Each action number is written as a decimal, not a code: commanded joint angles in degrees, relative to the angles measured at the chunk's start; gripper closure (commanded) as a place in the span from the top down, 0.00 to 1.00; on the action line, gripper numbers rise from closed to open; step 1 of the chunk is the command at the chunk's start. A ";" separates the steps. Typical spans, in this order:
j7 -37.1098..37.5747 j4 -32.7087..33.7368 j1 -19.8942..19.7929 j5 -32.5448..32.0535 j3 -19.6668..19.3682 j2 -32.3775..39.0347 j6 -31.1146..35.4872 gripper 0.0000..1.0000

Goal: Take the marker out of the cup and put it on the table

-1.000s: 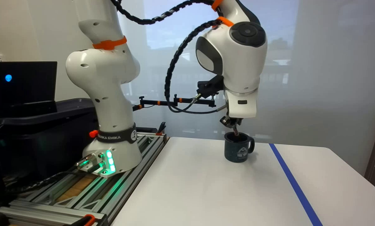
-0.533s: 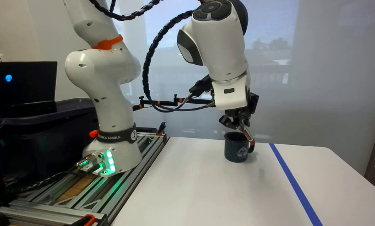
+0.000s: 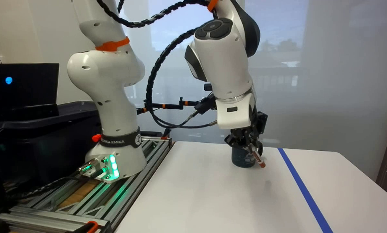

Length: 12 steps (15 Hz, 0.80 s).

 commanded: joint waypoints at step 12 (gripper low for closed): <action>-3.58 3.27 0.89 5.00 1.23 15.06 6.00 0.06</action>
